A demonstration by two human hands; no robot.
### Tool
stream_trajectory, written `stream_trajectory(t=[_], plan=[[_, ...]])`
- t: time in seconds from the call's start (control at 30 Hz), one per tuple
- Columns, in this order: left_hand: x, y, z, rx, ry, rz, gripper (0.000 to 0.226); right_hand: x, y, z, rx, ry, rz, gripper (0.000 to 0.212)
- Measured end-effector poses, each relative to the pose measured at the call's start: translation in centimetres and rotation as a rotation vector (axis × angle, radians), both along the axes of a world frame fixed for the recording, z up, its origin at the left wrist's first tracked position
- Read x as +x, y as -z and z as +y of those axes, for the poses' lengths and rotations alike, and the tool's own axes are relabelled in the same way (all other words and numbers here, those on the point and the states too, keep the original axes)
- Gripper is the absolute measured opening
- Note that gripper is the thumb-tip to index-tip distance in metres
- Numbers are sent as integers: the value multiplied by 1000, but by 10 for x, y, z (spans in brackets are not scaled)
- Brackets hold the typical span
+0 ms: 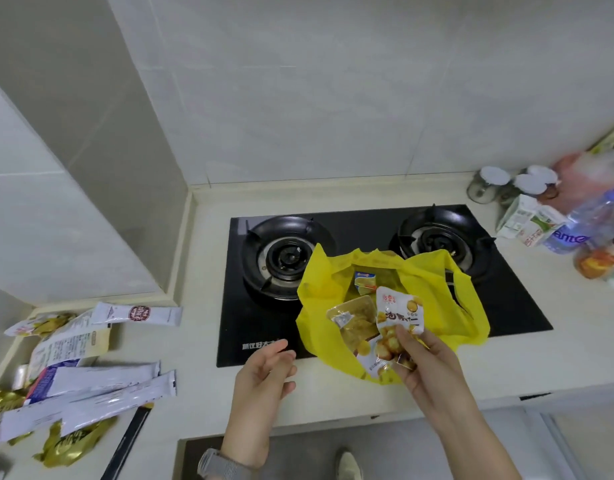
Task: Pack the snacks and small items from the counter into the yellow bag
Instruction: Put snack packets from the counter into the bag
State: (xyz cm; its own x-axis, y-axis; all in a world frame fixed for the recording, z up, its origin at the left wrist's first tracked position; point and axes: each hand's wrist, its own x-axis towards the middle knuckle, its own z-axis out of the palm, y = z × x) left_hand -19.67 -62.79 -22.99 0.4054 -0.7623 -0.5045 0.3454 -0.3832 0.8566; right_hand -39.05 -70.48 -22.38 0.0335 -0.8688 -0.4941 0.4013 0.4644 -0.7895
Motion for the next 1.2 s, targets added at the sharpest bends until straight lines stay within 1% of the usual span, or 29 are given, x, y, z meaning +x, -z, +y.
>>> stream_trajectory(t=[0.13, 0.27, 0.5, 0.67, 0.7, 0.77, 0.8, 0.93, 1.03, 1.13, 1.2], plan=[[-23, 3, -23, 16, -5, -4, 19, -29, 15, -37, 5, 16, 77, 16], [-40, 6, -39, 39, -10, 1, 20, -37, 40, -71, 61, -5, 168, 15], [-49, 8, -54, 71, -111, -5, 19, -20, 82, -131, 119, -258, 452, 6], [-49, 10, -58, 93, -180, -26, 19, -11, 99, -167, 70, -306, 584, 3], [-50, 10, -58, 98, -191, -29, 19, -11, 101, -173, 58, -313, 618, 4], [-51, 9, -60, 106, -210, -30, 18, -12, 108, -182, 40, -353, 686, 20], [-51, 9, -60, 108, -220, -29, 18, -13, 110, -184, 28, -376, 711, 23], [-54, 10, -62, 113, -239, -31, 18, -13, 119, -191, -69, -430, 832, 22], [-56, 10, -62, 108, -246, -31, 19, -12, 122, -193, -185, -465, 1013, 24], [-57, 10, -61, 102, -264, -36, 19, -13, 120, -193, -333, -522, 1252, 26], [-56, 10, -60, 102, -277, -38, 19, -16, 121, -192, -434, -557, 1378, 20]])
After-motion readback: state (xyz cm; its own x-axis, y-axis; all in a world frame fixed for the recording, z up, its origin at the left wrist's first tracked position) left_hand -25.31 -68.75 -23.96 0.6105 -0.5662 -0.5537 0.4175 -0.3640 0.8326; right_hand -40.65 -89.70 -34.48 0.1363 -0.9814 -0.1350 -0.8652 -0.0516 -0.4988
